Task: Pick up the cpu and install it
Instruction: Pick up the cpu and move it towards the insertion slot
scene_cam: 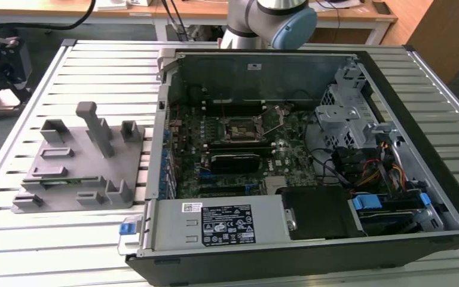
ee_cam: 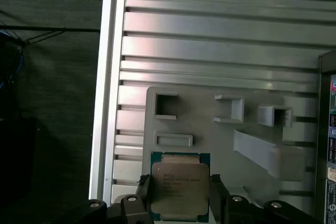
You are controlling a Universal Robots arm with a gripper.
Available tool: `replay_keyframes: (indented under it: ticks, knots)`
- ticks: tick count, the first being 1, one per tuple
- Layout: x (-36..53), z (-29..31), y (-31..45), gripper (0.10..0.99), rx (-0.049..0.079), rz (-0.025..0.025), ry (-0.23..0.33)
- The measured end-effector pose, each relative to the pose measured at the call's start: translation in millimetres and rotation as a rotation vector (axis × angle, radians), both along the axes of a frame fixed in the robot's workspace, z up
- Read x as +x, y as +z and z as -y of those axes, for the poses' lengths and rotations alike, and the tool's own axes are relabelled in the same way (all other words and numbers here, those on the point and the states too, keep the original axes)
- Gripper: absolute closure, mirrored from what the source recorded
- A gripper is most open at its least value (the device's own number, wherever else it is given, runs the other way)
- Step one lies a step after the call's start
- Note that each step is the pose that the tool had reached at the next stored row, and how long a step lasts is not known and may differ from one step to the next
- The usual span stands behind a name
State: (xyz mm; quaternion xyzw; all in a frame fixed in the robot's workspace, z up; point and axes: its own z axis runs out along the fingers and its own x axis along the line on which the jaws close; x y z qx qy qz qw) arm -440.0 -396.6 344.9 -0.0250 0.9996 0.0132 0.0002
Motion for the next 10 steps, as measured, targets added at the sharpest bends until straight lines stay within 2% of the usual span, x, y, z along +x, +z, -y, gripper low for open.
replay_keyframes:
  ticks: [10]
  knots:
    - [-0.1, -2.1, 14.9, 0.561, 0.0, 0.0029, 0.0]
